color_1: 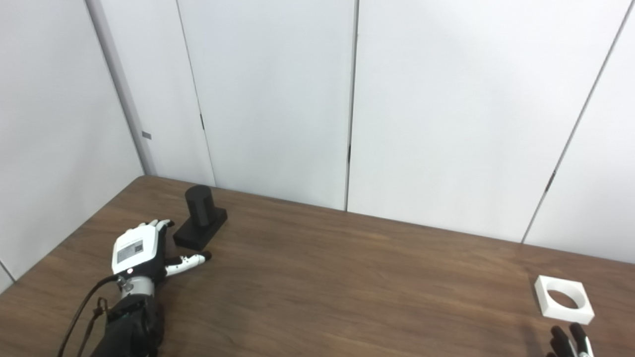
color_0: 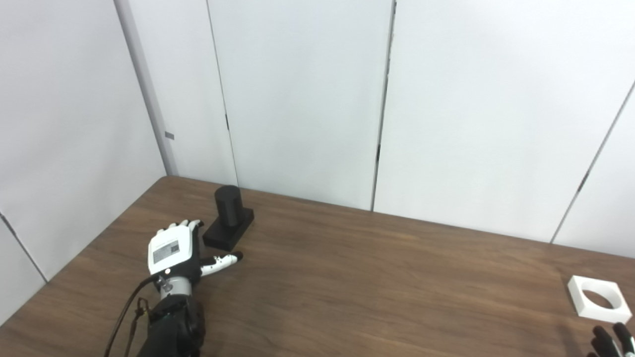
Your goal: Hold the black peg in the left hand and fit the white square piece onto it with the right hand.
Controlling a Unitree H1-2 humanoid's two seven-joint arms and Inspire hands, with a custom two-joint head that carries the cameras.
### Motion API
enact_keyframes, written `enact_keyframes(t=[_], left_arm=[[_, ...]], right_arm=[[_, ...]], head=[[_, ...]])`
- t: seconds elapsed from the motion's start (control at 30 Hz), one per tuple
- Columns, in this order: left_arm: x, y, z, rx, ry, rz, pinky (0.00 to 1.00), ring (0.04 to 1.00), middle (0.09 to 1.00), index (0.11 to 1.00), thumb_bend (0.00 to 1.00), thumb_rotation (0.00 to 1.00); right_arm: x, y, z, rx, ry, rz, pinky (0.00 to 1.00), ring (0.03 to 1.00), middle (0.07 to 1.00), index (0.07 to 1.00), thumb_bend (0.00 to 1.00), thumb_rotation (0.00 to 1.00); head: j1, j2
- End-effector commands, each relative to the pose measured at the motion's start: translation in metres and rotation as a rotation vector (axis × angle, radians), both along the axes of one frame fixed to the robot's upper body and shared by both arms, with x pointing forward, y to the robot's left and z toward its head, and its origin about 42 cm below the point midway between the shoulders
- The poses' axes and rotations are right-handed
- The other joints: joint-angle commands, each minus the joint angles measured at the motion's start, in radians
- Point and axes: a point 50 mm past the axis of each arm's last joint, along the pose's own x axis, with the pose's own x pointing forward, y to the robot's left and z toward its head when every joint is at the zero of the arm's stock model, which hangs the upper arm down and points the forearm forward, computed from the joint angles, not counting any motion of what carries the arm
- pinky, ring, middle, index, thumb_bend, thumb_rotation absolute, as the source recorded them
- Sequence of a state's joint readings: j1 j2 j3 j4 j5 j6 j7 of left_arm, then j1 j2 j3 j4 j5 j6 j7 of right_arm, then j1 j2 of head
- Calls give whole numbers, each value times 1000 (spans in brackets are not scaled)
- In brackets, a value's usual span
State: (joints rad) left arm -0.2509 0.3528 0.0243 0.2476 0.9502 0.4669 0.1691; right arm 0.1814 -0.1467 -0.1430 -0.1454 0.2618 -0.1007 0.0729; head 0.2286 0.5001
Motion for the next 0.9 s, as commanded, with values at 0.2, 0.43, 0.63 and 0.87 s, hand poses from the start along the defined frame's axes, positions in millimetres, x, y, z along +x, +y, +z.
enact_keyframes(t=[0.2,0.43,0.63,0.87], left_arm=[[28,10,25,72,-39,17,953,949,928,855,943,684],[37,9,23,67,-10,25,953,942,922,849,946,684],[43,6,24,74,-9,29,939,929,907,830,945,692],[48,2,23,91,8,21,917,910,890,818,928,709]], right_arm=[[-17,9,-17,42,67,-10,1000,997,951,1000,694,851],[-18,10,-15,45,67,-17,1000,970,939,1000,686,842],[-17,10,-15,45,66,-18,1000,975,938,1000,684,835],[-17,11,-14,31,66,-16,1000,972,940,1000,664,846]], head=[[-3,2],[-5,4],[-10,6],[-13,7]])
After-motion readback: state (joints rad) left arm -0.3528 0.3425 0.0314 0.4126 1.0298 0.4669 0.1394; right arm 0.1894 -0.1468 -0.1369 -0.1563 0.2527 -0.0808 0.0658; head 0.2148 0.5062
